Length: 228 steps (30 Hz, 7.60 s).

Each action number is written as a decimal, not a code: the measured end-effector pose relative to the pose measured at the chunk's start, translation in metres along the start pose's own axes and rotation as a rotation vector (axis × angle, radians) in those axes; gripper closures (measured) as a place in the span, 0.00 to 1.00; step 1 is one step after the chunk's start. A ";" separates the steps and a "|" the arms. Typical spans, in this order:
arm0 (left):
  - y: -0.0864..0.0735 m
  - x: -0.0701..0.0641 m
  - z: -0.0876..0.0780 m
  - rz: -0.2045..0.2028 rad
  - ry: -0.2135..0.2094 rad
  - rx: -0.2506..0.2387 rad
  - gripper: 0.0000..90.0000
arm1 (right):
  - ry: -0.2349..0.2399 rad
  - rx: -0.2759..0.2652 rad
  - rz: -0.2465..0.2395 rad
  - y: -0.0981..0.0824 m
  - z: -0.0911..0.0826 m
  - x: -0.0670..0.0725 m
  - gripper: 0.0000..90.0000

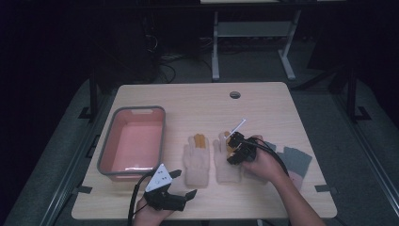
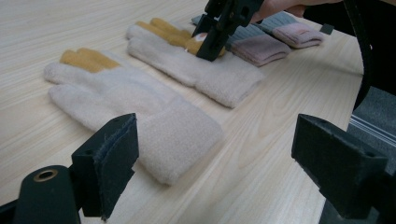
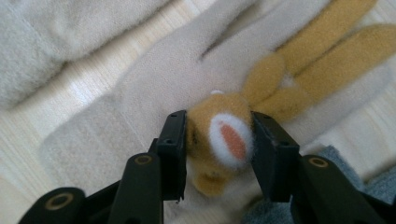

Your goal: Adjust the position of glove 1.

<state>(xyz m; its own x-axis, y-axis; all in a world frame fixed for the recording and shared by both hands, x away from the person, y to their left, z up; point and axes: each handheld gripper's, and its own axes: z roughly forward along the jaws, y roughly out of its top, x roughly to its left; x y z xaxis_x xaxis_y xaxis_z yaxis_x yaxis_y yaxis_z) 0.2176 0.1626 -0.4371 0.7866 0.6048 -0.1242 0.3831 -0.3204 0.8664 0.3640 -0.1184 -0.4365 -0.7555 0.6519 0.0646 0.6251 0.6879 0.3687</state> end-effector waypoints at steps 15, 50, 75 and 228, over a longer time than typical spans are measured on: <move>0.002 0.001 -0.004 -0.001 0.008 -0.010 0.16 | 0.019 -0.053 -0.003 0.003 -0.025 0.004 0.69; 0.004 0.000 -0.015 0.000 0.024 -0.034 0.16 | 0.072 -0.127 -0.147 0.061 -0.049 0.055 0.69; 0.004 0.001 -0.015 -0.013 0.026 -0.033 0.16 | 0.105 -0.044 -0.125 0.076 0.001 0.067 0.68; 0.033 0.042 0.094 -0.445 -0.164 0.346 0.77 | 0.426 -0.317 0.559 -0.037 0.016 0.011 0.90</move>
<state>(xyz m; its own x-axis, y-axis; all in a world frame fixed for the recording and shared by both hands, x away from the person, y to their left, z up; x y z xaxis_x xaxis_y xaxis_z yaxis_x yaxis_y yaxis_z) 0.3089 0.1091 -0.4589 0.5679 0.6238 -0.5370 0.8078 -0.2973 0.5091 0.3357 -0.1317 -0.4638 -0.3944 0.6524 0.6472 0.8986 0.1262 0.4203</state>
